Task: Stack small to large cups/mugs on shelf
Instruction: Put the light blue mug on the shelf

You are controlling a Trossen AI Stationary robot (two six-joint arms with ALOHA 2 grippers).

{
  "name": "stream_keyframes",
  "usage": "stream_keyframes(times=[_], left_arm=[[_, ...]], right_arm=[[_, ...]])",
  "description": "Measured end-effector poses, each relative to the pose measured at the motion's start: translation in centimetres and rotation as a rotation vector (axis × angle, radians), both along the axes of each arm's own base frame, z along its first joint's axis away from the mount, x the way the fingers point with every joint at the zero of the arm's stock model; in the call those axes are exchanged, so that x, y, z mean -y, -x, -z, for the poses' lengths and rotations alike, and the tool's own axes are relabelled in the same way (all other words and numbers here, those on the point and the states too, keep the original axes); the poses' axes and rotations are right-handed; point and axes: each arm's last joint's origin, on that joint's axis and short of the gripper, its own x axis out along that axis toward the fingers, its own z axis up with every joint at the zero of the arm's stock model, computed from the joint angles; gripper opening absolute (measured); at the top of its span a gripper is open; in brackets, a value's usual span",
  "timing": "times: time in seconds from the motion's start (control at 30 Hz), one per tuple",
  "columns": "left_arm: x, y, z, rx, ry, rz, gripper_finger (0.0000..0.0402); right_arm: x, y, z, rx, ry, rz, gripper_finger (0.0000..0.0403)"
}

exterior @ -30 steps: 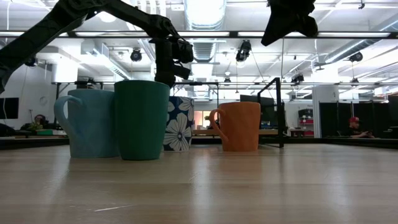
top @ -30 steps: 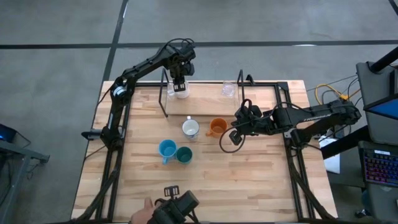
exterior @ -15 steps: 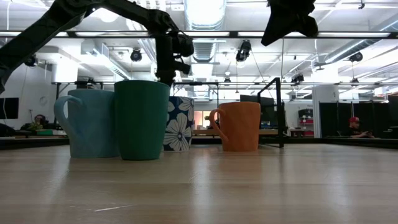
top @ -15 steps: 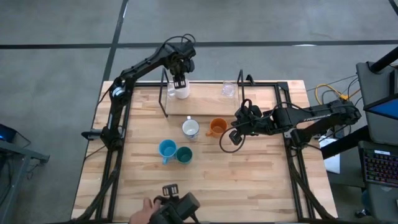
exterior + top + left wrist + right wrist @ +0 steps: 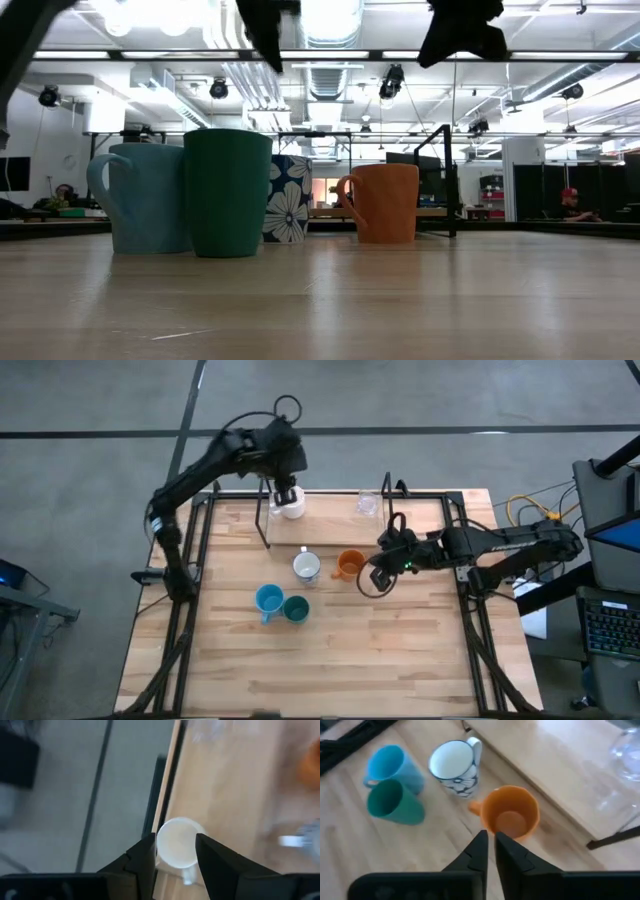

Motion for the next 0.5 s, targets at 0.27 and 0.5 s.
stream_keyframes(times=[0.27, 0.5], left_arm=[[7.7, 1.6, -4.1, 0.230, -0.011, -0.003, 0.0125], [9.3, 0.3, -1.9, 0.188, 0.071, -0.007, 0.0125]], right_arm=[[2.0, -0.6, -4.3, 0.139, -0.128, -0.108, 0.0103], [2.8, -0.8, -4.7, 0.176, -0.098, -0.105, 0.0133]])
